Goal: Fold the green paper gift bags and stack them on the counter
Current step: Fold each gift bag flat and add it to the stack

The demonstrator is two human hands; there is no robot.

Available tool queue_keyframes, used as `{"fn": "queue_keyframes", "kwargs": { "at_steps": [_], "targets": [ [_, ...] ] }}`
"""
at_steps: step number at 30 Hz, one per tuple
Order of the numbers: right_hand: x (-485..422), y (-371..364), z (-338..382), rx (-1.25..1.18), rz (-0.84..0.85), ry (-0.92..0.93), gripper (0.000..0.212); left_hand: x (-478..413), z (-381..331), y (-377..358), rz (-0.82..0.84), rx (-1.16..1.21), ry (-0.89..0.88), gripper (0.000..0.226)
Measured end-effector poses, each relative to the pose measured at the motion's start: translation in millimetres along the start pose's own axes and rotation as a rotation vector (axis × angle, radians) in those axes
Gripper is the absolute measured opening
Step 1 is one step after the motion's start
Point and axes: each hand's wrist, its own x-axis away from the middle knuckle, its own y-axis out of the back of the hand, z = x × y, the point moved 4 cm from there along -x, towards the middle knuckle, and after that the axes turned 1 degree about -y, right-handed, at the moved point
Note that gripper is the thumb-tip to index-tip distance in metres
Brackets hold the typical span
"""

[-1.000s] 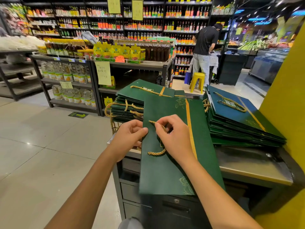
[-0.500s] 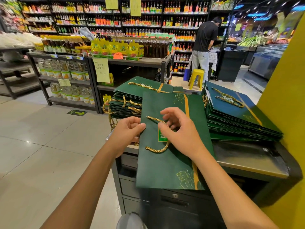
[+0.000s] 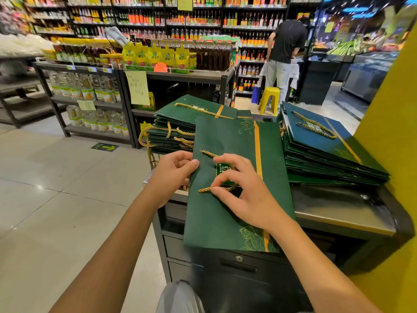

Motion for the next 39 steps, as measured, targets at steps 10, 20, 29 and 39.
{"fn": "queue_keyframes", "kwargs": {
  "at_steps": [10,20,29,39],
  "targets": [
    [1,4,3,-0.051,-0.004,-0.056,0.004,1,1,0,-0.013,0.008,-0.008,0.02],
    [40,57,-31,0.33,-0.253,-0.27,0.022,3,3,-1,-0.131,-0.11,-0.084,0.018],
    [63,68,-35,0.385,-0.311,-0.516,0.042,16,-2,-7,-0.283,-0.082,-0.184,0.022],
    [55,75,-12,0.078,-0.354,-0.484,0.035,42,-19,1,-0.179,-0.114,-0.202,0.036]
  ]
}}
